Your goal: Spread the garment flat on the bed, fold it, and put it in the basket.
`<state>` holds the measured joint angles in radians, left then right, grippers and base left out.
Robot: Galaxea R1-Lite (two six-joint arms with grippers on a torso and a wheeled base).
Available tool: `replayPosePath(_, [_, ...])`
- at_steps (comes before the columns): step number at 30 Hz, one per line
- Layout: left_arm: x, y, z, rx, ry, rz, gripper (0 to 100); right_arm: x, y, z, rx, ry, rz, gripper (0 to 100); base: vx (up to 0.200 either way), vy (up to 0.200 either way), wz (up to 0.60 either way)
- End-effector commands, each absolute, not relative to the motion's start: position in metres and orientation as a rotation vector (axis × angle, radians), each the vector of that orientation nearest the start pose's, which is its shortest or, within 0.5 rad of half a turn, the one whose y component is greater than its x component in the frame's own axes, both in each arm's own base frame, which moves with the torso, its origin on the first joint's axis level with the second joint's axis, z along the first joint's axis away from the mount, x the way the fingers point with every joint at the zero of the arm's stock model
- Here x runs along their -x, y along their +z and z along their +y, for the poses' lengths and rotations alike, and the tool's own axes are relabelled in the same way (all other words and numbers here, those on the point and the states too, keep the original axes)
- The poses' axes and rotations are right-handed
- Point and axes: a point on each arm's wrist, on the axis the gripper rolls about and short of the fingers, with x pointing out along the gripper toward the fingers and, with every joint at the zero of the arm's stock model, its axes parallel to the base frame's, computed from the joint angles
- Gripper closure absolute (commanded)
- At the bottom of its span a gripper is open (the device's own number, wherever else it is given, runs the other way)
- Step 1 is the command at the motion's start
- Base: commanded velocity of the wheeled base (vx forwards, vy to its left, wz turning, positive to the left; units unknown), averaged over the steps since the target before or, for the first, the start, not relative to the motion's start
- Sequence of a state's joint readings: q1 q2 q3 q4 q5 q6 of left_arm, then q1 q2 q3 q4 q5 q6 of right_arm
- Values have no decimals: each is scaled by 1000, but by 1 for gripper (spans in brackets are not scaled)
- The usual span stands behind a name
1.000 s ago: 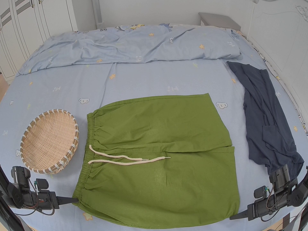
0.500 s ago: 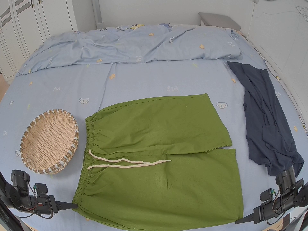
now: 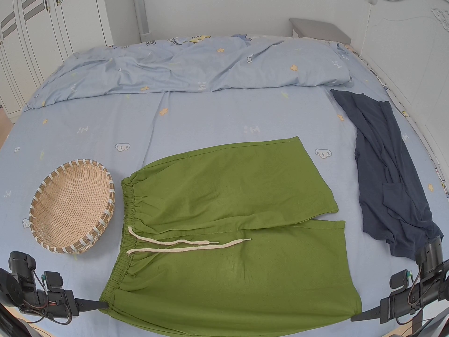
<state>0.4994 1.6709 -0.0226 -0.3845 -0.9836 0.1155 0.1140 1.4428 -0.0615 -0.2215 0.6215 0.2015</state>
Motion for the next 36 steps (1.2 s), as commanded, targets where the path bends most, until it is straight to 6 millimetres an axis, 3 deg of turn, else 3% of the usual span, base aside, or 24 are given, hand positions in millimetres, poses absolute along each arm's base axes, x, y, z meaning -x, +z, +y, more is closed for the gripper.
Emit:
replayPosePath(1, [-123, 52, 38, 718, -485, 832, 100, -130, 71, 27, -454, 546, 1119, 100, 0, 0, 0])
replayPosePath(8, [-164, 116, 26, 822, -497, 745, 100, -186, 146, 34, -443, 569, 1010, 100, 0, 0, 0])
replayPosePath(12, [-187, 140, 18, 815, -491, 712, 100, -208, 183, 37, -425, 590, 933, 100, 0, 0, 0])
replayPosePath(15, [-204, 153, 12, 813, -484, 698, 100, -228, 197, 41, -424, 592, 922, 100, 0, 0, 0])
replayPosePath(18, [-226, 159, 7, 831, -481, 701, 100, -244, 215, 44, -430, 596, 894, 100, 0, 0, 0])
replayPosePath(20, [-227, 159, 8, 831, -480, 700, 100, -245, 215, 44, -430, 596, 894, 100, 0, 0, 0])
replayPosePath(21, [-248, 162, 9, 833, -469, 693, 100, -256, 226, 45, -427, 600, 871, 100, 0, 0, 0])
replayPosePath(26, [-291, 168, 14, 838, -464, 671, 100, -282, 238, 49, -424, 603, 848, 100, 0, 0, 0])
replayPosePath(31, [-319, 171, 20, 842, -462, 647, 100, -300, 251, 51, -435, 600, 824, 100, 0, 0, 0])
replayPosePath(36, [-330, 165, 26, 851, -446, 650, 100, -321, 259, 53, -444, 598, 801, 100, 0, 0, 0])
